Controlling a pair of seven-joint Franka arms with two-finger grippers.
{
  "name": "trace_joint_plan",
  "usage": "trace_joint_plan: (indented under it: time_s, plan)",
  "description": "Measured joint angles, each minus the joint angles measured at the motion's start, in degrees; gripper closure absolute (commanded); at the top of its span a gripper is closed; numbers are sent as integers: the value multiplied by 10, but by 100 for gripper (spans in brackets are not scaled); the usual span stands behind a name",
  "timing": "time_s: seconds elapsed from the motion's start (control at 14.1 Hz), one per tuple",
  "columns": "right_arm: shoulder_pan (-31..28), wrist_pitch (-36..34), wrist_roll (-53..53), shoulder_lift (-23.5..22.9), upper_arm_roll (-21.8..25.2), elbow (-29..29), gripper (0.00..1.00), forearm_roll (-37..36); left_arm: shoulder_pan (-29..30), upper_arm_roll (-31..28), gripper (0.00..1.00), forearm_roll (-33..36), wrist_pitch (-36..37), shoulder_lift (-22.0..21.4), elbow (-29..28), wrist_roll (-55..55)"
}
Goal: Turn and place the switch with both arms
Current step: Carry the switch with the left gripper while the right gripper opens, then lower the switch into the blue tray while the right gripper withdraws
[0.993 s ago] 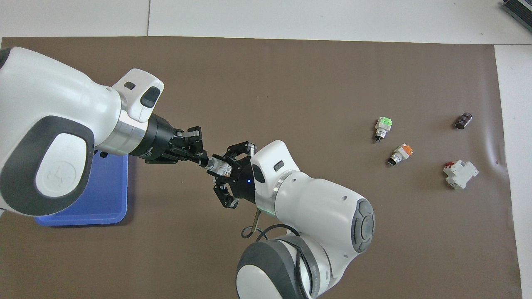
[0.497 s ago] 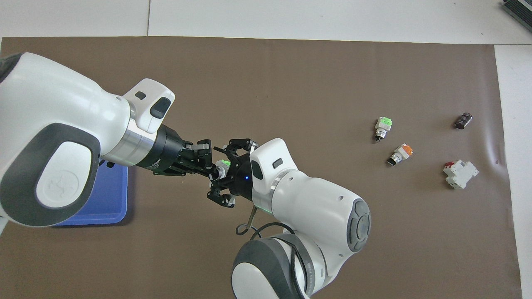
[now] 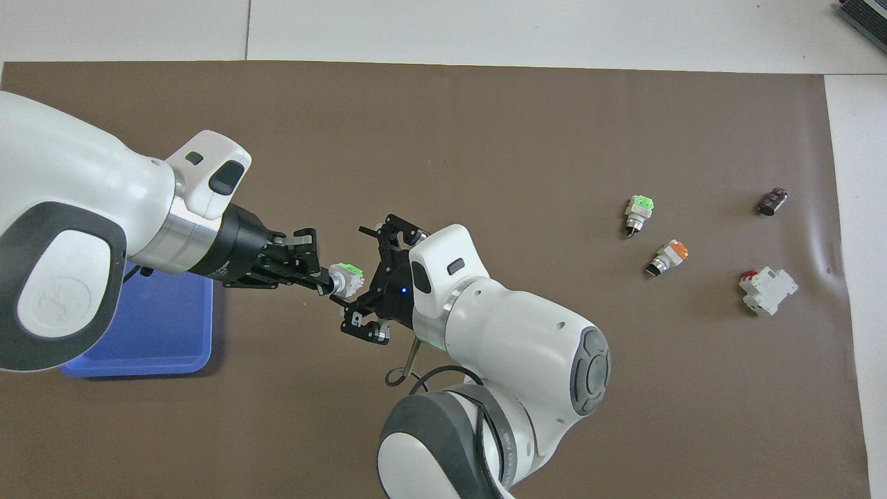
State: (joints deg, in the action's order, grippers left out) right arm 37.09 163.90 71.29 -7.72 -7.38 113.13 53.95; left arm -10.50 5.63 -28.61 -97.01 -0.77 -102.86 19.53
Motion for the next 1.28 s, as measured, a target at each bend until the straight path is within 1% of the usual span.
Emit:
trace_joint_plan:
  time_s: [0.14,0.35,0.5,0.57,0.71,0.85,1.06,1.28]
  plan:
    - [-1,6,0,0,4,-2,0,0,37,-2,100,34,-14,-2,-16,-45]
    - [-8,6,0,0,5,-3,0,0,112,-5,100,55,-51,-6,-43,-138]
    - [-19,6,0,0,5,-3,0,0,148,-7,100,105,-78,-8,-57,-178]
    - [-29,6,0,0,5,-3,0,0,156,-7,100,138,-87,-9,-62,-189]
    - [-61,6,0,5,6,-2,0,0,167,-6,100,197,-94,-10,-65,-211]
    - [-104,0,0,12,7,-1,0,0,186,-6,100,237,-95,-10,-68,-248]
    - [-163,-10,0,13,8,2,0,0,229,-6,100,248,-99,-10,-95,-329]
    - [-221,-39,0,13,12,4,0,-1,256,-7,100,255,-107,-8,-132,-361]
